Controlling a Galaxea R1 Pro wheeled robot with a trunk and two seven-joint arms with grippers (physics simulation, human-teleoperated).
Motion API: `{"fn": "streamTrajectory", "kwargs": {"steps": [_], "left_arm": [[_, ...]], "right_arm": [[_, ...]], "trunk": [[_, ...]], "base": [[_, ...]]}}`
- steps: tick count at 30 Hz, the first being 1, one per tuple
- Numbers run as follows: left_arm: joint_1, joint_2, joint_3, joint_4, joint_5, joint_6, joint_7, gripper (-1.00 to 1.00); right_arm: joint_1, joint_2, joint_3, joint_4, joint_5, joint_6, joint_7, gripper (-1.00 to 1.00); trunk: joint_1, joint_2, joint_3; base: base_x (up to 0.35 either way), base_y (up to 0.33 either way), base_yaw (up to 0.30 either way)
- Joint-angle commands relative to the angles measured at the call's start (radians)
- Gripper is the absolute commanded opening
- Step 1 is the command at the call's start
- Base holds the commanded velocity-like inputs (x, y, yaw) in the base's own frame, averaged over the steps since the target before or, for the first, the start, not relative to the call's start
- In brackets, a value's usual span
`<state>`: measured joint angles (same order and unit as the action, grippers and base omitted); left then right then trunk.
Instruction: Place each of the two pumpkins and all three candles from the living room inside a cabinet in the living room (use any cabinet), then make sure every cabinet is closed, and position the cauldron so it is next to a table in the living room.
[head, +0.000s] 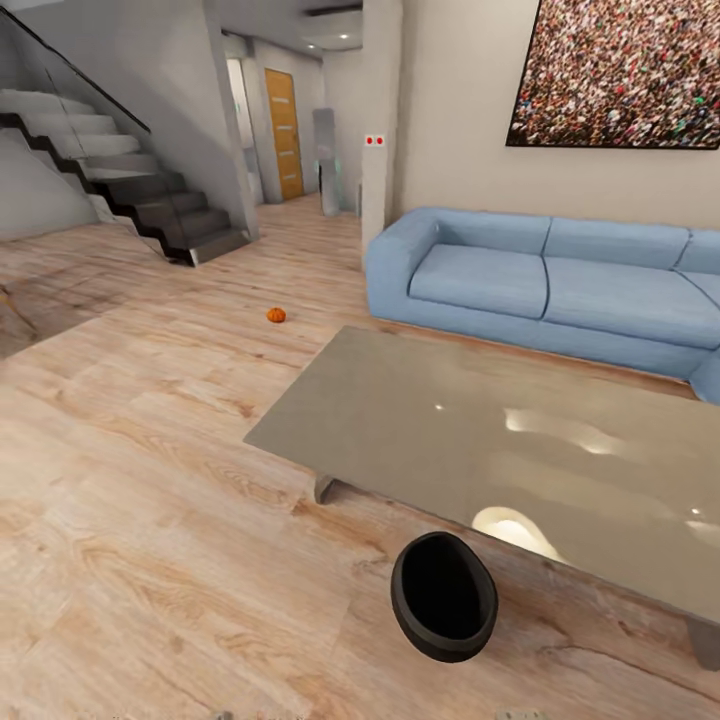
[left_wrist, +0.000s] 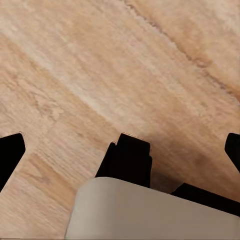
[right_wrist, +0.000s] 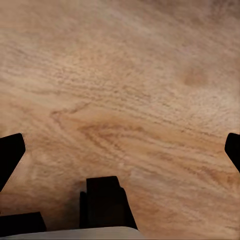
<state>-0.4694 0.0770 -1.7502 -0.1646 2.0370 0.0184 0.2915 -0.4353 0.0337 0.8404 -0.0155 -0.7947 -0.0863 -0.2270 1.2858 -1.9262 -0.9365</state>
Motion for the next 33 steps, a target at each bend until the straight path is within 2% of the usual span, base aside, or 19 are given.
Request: {"fn": "streamTrajectory", "kwargs": {"steps": [1,33], "left_arm": [[0.000,0.000,0.000,0.000,0.000,0.000,0.000,1.00],[0.000,0.000,0.000,0.000,0.000,0.000,0.000,1.00]], "right_arm": [[0.001,0.000,0.000,0.000,0.000,-0.001,0.000,1.00],[0.006,-0.004,-0.001,0.001,-0.001,-0.039,-0.002,1.00]], "trunk": [[0.000,0.000,0.000],[0.000,0.000,0.000]], "base": [[0.000,0.000,0.291],[0.000,0.000,0.291]]}}
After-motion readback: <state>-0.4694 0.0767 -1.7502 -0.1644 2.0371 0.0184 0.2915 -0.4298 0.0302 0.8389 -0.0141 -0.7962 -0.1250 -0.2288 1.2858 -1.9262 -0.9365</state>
